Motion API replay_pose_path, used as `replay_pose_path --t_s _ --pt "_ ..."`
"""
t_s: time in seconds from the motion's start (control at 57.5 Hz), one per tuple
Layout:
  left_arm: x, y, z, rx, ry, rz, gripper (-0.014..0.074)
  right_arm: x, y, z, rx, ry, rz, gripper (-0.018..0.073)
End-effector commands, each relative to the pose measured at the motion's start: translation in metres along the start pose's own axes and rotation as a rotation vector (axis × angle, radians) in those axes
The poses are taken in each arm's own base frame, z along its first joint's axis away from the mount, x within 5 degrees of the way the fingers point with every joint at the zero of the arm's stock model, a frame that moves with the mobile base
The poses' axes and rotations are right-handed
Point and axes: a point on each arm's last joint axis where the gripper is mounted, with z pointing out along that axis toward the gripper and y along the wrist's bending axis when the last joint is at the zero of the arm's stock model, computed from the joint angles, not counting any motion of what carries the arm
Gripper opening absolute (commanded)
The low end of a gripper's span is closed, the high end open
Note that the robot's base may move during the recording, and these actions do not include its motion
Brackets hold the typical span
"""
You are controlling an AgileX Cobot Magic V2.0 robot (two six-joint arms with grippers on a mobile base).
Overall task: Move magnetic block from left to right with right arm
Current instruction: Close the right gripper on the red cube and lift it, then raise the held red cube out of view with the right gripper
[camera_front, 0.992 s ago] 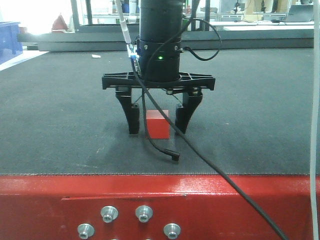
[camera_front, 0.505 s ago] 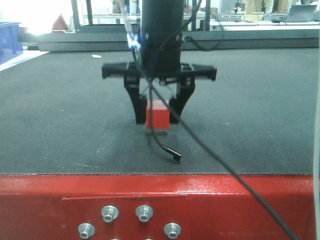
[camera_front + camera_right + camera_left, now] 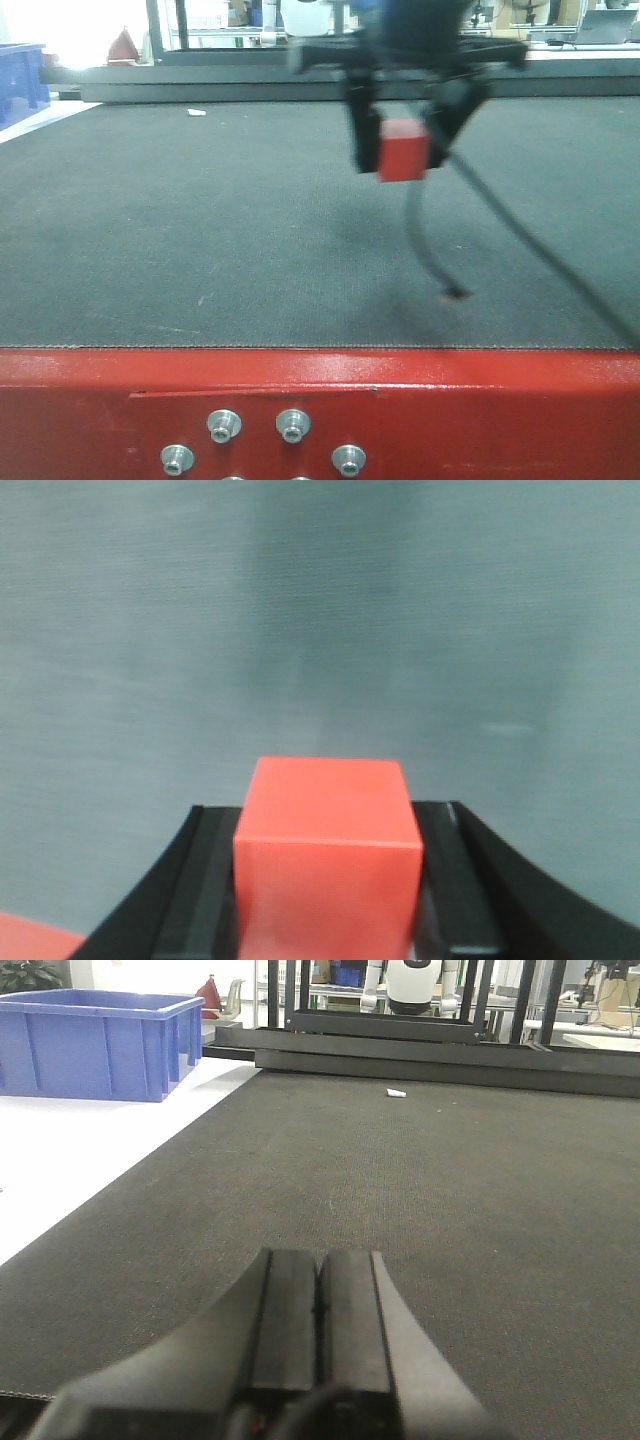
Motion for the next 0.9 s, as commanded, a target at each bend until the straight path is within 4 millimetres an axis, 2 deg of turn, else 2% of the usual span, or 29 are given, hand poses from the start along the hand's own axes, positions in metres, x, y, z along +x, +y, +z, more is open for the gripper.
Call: replay_pose_path --t_s 0.0,0.261,0.365,0.522,0.731,0.888 --pt "-0.005 0.000 -0.001 0.007 -0.086 -0.011 -0.0126 0.003 -0.024 -0.042 -0.026 -0.177 -0.009 0.0296" --pt "-0.005 0.000 -0.001 0.007 -0.086 -0.011 -0.0126 0.044 -0.093 -0.062 0.014 -0.409 -0.014 0.0296" --pt "-0.005 0.000 -0.001 0.007 -0.086 -0.011 -0.0126 0.068 -0.119 -0.067 0.034 -0.485 0.035 0.0296" --pt "-0.005 0.000 -0.001 0.007 -0.086 -0.011 -0.0126 0.108 -0.149 -0.080 0.082 -0.647 0.107 0.0296" --pt "-0.005 0.000 -0.001 0.007 -0.086 -0.011 -0.0126 0.158 -0.172 -0.091 0.187 -0.851 0.174 0.0296" --pt "-0.005 0.000 -0.001 0.007 -0.086 -0.011 -0.0126 0.194 -0.171 -0.096 0.230 -0.997 0.186 0.0296"
